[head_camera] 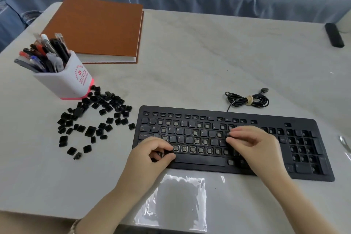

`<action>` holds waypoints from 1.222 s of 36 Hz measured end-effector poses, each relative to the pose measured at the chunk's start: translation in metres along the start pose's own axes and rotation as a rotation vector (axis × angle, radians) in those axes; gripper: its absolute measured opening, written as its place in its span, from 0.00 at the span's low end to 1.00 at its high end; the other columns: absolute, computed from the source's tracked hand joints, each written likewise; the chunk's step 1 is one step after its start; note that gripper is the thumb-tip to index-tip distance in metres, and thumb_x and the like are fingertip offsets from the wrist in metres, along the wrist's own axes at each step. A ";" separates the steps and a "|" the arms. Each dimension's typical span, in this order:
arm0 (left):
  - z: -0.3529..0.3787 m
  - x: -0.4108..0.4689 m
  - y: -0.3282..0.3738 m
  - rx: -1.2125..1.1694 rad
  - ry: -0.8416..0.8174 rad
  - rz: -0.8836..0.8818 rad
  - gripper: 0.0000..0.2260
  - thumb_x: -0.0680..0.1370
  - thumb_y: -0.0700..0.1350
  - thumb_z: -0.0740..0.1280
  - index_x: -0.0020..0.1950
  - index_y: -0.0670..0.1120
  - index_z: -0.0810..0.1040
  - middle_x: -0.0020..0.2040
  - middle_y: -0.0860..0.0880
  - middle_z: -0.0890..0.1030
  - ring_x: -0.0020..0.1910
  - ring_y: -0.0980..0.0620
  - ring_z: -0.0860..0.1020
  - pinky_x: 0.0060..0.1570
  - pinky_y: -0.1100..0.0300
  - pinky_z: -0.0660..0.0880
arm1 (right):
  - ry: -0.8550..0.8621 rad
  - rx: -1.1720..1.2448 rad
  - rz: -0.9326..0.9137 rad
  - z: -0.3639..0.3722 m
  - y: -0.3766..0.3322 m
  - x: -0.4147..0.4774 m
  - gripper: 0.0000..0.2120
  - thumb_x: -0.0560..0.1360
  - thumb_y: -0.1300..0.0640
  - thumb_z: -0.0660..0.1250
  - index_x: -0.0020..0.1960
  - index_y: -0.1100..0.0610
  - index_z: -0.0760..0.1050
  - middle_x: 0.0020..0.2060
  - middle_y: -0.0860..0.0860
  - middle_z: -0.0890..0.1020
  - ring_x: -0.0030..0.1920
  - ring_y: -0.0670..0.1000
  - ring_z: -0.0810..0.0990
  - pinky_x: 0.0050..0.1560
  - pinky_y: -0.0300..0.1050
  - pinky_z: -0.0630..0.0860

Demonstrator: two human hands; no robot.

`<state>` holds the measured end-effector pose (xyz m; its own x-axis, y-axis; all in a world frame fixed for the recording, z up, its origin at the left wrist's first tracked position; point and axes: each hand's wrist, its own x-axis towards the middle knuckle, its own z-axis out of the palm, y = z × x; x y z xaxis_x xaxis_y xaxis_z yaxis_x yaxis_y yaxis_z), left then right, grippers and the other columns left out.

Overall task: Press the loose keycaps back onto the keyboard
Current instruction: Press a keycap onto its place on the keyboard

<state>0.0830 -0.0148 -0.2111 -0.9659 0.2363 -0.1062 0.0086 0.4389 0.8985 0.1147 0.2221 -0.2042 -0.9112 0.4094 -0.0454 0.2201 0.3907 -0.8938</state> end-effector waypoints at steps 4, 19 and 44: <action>0.003 -0.001 -0.005 0.011 -0.004 -0.026 0.11 0.69 0.36 0.75 0.39 0.54 0.81 0.43 0.60 0.80 0.40 0.56 0.77 0.43 0.69 0.72 | 0.006 -0.120 -0.093 0.006 0.005 0.007 0.07 0.64 0.65 0.76 0.38 0.54 0.83 0.40 0.42 0.82 0.43 0.35 0.79 0.46 0.23 0.70; 0.004 -0.003 -0.002 -0.022 -0.002 -0.108 0.13 0.70 0.37 0.75 0.43 0.56 0.79 0.43 0.54 0.81 0.39 0.60 0.78 0.42 0.73 0.72 | 0.043 -0.108 -0.105 0.020 0.020 0.010 0.12 0.64 0.63 0.77 0.38 0.46 0.81 0.41 0.40 0.82 0.48 0.34 0.77 0.51 0.22 0.67; 0.005 0.000 0.001 -0.016 0.007 -0.129 0.12 0.69 0.37 0.75 0.41 0.55 0.80 0.41 0.52 0.81 0.40 0.60 0.77 0.41 0.75 0.71 | 0.154 -0.658 -0.737 0.023 0.048 -0.008 0.13 0.76 0.56 0.60 0.49 0.59 0.83 0.53 0.51 0.83 0.53 0.52 0.75 0.49 0.48 0.75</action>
<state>0.0845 -0.0102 -0.2128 -0.9605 0.1722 -0.2184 -0.1201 0.4515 0.8842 0.1247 0.2185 -0.2575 -0.8532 -0.0348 0.5205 -0.1903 0.9497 -0.2485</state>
